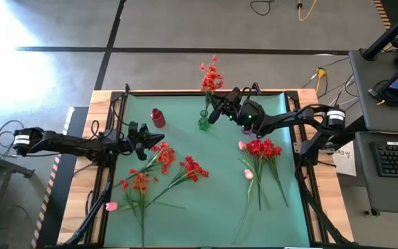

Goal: Sort flowers into vase by color
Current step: Put the middle right orange flower in the green flower vase, then put the middle left red flower in the violet flower vase

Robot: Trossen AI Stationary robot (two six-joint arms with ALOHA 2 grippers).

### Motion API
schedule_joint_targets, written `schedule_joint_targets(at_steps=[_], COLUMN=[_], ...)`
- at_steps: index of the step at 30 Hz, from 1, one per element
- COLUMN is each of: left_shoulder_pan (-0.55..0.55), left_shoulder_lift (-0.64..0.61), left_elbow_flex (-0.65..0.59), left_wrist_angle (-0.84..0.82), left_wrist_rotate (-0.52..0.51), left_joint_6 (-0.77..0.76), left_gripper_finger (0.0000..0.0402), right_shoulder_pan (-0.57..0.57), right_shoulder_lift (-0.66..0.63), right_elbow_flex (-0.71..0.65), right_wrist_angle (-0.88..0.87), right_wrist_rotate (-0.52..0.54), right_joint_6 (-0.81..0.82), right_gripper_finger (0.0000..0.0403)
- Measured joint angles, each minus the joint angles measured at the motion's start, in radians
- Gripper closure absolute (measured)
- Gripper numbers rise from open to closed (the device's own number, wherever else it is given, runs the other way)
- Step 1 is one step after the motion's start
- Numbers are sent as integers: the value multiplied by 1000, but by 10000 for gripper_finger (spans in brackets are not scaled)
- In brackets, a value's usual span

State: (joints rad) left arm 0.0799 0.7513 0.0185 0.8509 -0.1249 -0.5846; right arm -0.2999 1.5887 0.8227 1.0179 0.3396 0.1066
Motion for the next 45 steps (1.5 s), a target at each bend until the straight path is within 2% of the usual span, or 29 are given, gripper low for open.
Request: schedule_joint_targets(at_steps=[5,12,16,25,28,34,42,45], left_shoulder_pan=[0,0,0,1,0,0,0,0], left_shoulder_lift=[0,0,0,0,0,0,13,13], left_elbow_flex=[0,0,0,0,0,0,0,0], left_wrist_angle=[1,2,2,1,0,-2,-10,35], left_wrist_rotate=[0,0,0,-2,-27,-50,-55,-122], left_joint_6=[0,0,0,6,11,11,1,-17], left_gripper_finger=[401,401,401,401,401,401,401,401], right_shoulder_pan=[1,1,1,1,1,1,21,41], right_shoulder_lift=[0,0,-5,-50,-79,-167,-274,-305], right_elbow_flex=[3,3,4,4,4,4,4,4], right_wrist_angle=[-44,-87,-146,-393,-463,-660,-962,-1023], right_wrist_rotate=[-11,-15,-66,-99,-138,-142,-139,-140], right_joint_6=[4,35,70,120,122,162,169,193], right_gripper_finger=[359,266,214,138,121,98,90,89])
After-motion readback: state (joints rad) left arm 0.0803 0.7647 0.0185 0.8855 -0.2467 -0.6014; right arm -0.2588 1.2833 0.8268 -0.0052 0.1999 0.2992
